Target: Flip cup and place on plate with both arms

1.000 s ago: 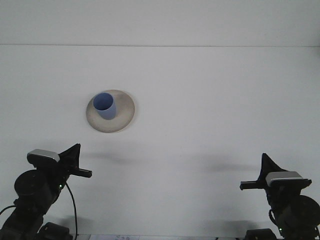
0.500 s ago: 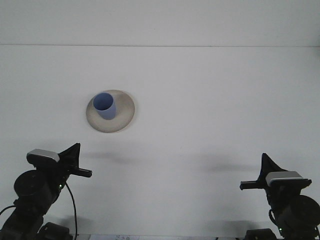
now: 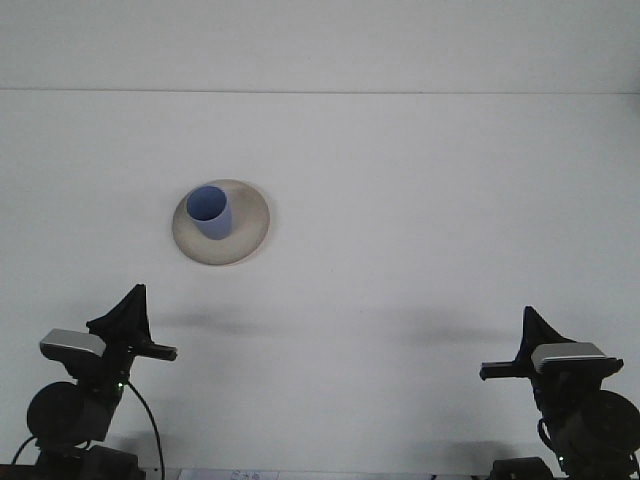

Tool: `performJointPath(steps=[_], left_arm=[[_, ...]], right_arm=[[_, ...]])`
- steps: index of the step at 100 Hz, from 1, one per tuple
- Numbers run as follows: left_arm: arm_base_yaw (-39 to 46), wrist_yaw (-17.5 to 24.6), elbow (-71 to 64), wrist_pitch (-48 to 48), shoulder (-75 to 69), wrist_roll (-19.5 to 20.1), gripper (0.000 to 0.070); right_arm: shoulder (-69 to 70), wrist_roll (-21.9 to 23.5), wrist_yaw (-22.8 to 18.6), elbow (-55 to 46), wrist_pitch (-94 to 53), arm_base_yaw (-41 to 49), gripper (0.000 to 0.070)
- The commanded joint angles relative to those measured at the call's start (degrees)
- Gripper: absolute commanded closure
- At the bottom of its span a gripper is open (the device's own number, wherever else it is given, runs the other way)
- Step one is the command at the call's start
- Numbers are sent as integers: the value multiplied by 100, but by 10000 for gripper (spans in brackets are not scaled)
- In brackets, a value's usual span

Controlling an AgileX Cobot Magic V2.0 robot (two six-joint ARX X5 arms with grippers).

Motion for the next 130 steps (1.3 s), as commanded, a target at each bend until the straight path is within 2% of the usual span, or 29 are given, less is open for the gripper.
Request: performJointPath(steps=[1,24,64,130], left_arm=[[7,-28,-326,164,-245,35,688],[81,238,-1228,267,-1152,542,688],[595,317,-1725,708,-1167,439,688],[605,315,-1725,699,-1165,437,688]], right_arm=[[4,39,17,24,92,9,700],[4,39,17,24,92,9,700],[2,39,17,28,92,9,700],[2,39,17,28,92,9,700]])
